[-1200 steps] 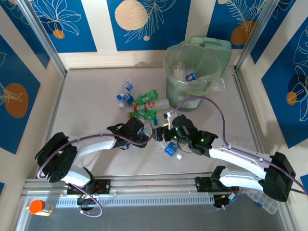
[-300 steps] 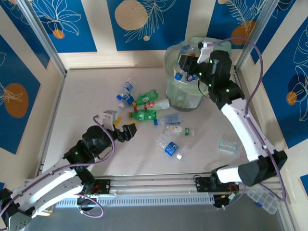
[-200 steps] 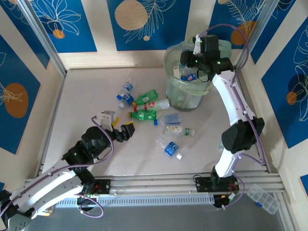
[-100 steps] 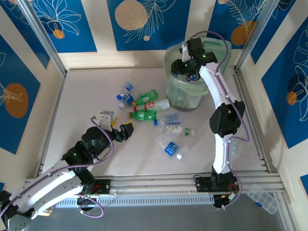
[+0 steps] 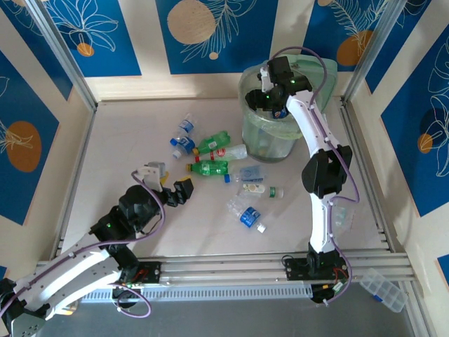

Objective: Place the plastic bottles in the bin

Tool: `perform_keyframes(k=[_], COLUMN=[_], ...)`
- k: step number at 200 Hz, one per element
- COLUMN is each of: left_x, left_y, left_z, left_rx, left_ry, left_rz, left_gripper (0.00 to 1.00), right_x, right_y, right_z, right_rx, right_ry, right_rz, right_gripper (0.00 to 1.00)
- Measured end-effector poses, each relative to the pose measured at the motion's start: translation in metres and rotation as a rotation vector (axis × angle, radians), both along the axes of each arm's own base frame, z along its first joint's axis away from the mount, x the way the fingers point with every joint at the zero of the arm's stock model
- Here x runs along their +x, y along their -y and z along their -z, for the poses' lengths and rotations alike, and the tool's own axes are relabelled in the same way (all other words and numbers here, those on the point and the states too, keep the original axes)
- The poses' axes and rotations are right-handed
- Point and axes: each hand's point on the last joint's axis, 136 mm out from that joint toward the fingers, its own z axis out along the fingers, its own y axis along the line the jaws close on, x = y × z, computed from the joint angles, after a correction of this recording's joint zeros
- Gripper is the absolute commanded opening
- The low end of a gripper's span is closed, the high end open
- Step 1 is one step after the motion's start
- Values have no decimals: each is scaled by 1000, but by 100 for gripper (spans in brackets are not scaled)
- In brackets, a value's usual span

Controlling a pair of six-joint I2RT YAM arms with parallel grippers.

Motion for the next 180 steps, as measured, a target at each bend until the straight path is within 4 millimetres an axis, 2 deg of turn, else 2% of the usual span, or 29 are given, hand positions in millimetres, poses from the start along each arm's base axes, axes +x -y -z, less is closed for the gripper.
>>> perform_keyframes(k=[23, 72, 102, 139, 152, 180], left_x=[0, 2, 2, 2, 2, 3], left_y=[0, -5, -6, -7, -7, -9], left_z=[0, 5, 10, 12, 13, 14], left_rx=[0, 17, 32, 40, 41, 47], left_ry=[0, -14, -27, -34, -36, -36], left_rz=[0, -28, -37, -38, -38, -52], left_gripper=[91, 90, 90, 89, 88, 88], right_x=[-5, -23, -38, -74, -93, -143], right_y=[2, 13, 21, 18, 8, -28], right_z=[-21, -84, -110, -131, -135, -137], right_rx=[0, 5, -6, 15, 23, 57], right_ry=[42, 172, 247, 319, 351, 402], right_rz=[7, 38, 73, 77, 53, -53], right_gripper=[73, 73, 72, 71, 69, 69])
